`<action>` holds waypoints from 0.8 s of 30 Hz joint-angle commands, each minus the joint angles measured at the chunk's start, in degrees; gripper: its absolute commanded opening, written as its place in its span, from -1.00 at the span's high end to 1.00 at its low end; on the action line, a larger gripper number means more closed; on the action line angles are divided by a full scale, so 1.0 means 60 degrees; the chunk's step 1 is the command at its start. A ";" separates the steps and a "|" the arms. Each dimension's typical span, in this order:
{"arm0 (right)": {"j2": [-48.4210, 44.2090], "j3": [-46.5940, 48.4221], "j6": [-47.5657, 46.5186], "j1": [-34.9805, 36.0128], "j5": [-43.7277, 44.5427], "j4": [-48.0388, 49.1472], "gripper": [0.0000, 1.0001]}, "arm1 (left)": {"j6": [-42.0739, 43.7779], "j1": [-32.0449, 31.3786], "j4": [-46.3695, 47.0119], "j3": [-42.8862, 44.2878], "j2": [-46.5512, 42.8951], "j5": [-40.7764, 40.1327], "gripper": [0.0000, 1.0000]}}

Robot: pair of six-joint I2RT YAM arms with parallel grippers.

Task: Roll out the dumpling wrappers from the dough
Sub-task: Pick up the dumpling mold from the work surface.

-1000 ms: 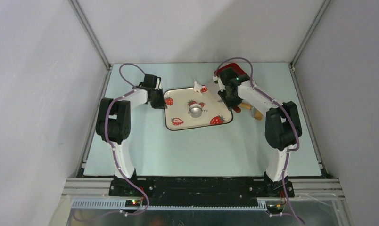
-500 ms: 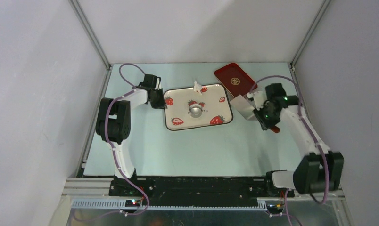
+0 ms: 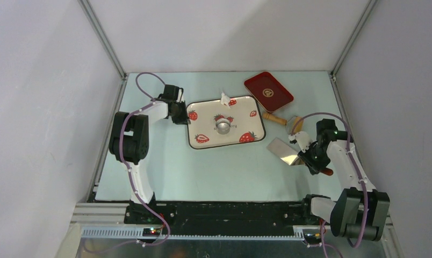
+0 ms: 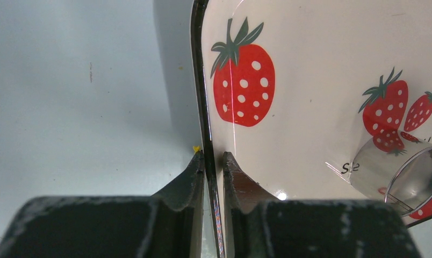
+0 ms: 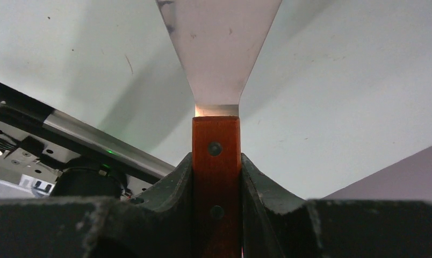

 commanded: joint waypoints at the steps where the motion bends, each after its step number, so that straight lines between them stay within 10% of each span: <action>1: -0.0410 -0.0014 -0.0621 -0.0129 -0.0040 0.0273 0.88 | 0.0180 0.0003 -0.0420 -0.0221 -0.0005 -0.0323 0.64; 11: -0.0578 -0.0006 -0.0947 -0.0131 0.0743 0.0270 -0.29 | 0.0163 0.0004 -0.0422 -0.0203 0.0010 -0.0283 0.64; 24: -0.0243 0.2891 0.0969 0.1314 -0.0769 0.0394 -0.44 | 0.0152 0.0003 -0.0423 -0.0203 0.0028 -0.0272 0.64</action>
